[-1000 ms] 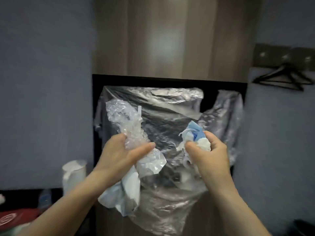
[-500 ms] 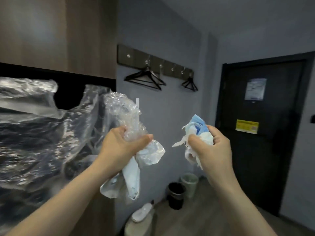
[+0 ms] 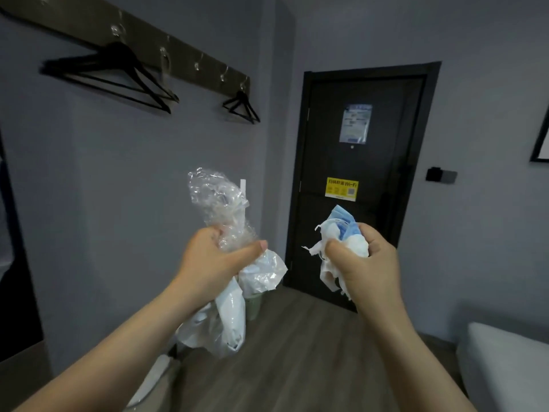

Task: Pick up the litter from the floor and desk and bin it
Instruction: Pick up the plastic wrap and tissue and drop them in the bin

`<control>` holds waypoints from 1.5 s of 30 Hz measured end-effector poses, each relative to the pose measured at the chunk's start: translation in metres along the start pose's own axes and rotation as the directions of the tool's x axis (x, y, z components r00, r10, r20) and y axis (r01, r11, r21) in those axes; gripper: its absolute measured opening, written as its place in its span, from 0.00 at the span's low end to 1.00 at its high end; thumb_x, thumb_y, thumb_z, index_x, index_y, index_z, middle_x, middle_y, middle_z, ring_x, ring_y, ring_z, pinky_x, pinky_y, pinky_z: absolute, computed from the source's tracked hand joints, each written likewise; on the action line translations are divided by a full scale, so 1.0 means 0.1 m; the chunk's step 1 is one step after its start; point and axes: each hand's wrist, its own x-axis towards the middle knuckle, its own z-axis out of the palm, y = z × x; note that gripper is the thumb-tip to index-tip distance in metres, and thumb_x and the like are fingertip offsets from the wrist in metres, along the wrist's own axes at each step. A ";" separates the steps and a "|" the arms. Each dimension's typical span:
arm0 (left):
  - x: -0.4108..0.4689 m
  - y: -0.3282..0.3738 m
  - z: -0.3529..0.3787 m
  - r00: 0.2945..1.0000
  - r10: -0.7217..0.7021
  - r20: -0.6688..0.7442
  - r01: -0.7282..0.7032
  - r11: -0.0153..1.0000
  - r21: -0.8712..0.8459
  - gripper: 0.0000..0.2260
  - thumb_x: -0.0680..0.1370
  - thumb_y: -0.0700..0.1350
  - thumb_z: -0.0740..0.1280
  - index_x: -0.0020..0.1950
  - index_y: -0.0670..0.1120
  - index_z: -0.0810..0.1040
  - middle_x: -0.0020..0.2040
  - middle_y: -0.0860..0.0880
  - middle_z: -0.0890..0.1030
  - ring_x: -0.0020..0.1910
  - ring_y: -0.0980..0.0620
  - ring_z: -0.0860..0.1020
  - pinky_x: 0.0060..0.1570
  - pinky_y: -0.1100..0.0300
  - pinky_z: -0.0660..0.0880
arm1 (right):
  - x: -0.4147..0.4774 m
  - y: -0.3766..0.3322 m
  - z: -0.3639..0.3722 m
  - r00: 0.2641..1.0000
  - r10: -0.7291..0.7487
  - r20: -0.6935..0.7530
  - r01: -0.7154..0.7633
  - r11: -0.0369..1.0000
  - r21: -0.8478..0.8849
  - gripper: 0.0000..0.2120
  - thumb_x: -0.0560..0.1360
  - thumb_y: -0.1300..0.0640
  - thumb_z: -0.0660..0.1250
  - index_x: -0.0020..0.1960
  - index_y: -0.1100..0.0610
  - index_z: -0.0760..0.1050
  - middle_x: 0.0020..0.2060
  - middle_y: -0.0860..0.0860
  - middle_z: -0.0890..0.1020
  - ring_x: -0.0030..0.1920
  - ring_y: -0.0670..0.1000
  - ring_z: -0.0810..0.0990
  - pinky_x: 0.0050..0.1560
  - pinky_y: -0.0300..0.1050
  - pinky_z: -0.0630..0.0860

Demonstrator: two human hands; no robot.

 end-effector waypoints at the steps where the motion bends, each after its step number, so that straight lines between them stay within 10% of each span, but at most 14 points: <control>1: 0.13 -0.08 0.07 1.000 -0.002 0.010 0.002 1.000 0.004 0.22 0.70 0.48 0.75 0.34 0.53 0.60 0.33 0.57 0.68 0.31 0.63 0.67 0.29 0.74 0.67 | 0.13 0.13 0.03 1.000 0.004 -0.008 -0.004 1.000 -0.015 0.03 0.71 0.61 0.71 0.40 0.59 0.77 0.28 0.48 0.76 0.28 0.44 0.73 0.27 0.38 0.71; 10: 1.70 -0.97 0.37 0.998 -0.046 0.037 0.048 0.997 -0.060 0.19 0.72 0.41 0.73 0.34 0.52 0.63 0.18 0.71 0.69 0.22 0.76 0.70 0.26 0.81 0.67 | 1.51 1.19 0.76 0.998 0.058 0.016 -0.056 0.992 -0.109 0.04 0.70 0.62 0.71 0.41 0.54 0.78 0.29 0.48 0.79 0.29 0.44 0.76 0.30 0.37 0.75; 25: 4.21 -2.86 1.07 0.994 -0.101 -0.042 0.104 0.991 0.087 0.18 0.67 0.50 0.77 0.40 0.37 0.77 0.34 0.45 0.80 0.33 0.53 0.78 0.35 0.59 0.73 | 3.84 3.16 1.65 0.985 0.146 0.094 -0.138 0.986 -0.090 0.07 0.70 0.63 0.71 0.42 0.52 0.79 0.31 0.48 0.81 0.30 0.43 0.77 0.30 0.36 0.76; 45: 6.99 -5.19 1.81 0.915 -0.372 -0.158 0.402 0.882 0.247 0.18 0.69 0.51 0.76 0.34 0.38 0.74 0.24 0.49 0.77 0.23 0.56 0.76 0.25 0.65 0.69 | 6.49 5.81 3.04 0.885 0.371 0.282 -0.323 0.925 -0.202 0.06 0.71 0.65 0.71 0.40 0.55 0.78 0.33 0.55 0.81 0.29 0.44 0.77 0.30 0.37 0.74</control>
